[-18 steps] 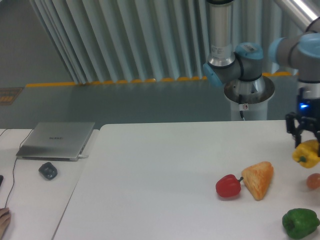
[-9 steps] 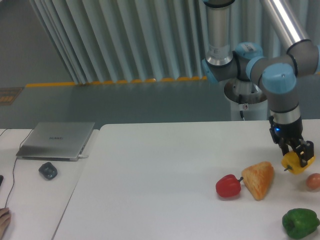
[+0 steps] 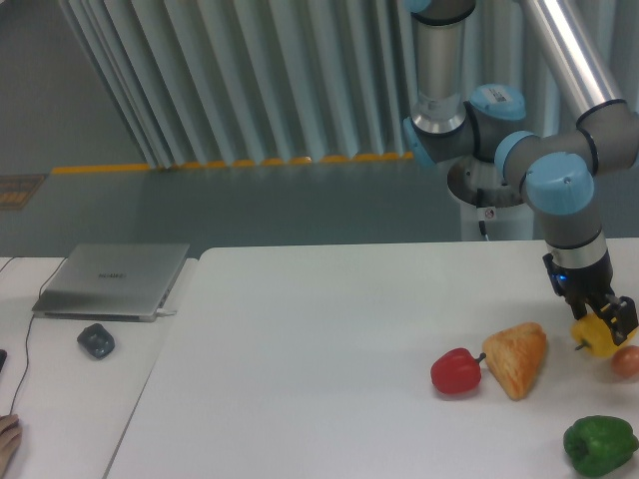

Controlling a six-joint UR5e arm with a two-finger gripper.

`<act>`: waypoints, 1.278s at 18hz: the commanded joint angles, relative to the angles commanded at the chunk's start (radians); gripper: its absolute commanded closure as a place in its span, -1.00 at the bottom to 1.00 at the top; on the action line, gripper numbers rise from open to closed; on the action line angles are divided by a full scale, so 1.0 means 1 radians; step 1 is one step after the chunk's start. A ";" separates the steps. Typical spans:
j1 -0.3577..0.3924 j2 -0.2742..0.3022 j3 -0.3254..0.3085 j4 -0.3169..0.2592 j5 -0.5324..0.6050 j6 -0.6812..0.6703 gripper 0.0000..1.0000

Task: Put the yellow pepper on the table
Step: 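Lower the yellow pepper onto the table beside the orange triangle, then open the gripper and lift it away from the yellow pepper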

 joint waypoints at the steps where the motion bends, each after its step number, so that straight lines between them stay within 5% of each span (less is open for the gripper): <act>1: 0.000 0.002 0.006 -0.006 -0.002 0.002 -1.00; 8: 0.011 0.014 0.075 -0.060 -0.141 0.003 -1.00; 12: 0.015 0.012 0.173 -0.159 -0.199 0.005 -1.00; 14: 0.041 0.000 0.251 -0.259 -0.242 0.014 -1.00; 17: 0.061 -0.026 0.310 -0.353 -0.262 0.208 -1.00; 20: 0.089 -0.029 0.310 -0.354 -0.252 0.334 -1.00; 23: 0.123 -0.029 0.313 -0.359 -0.244 0.616 -1.00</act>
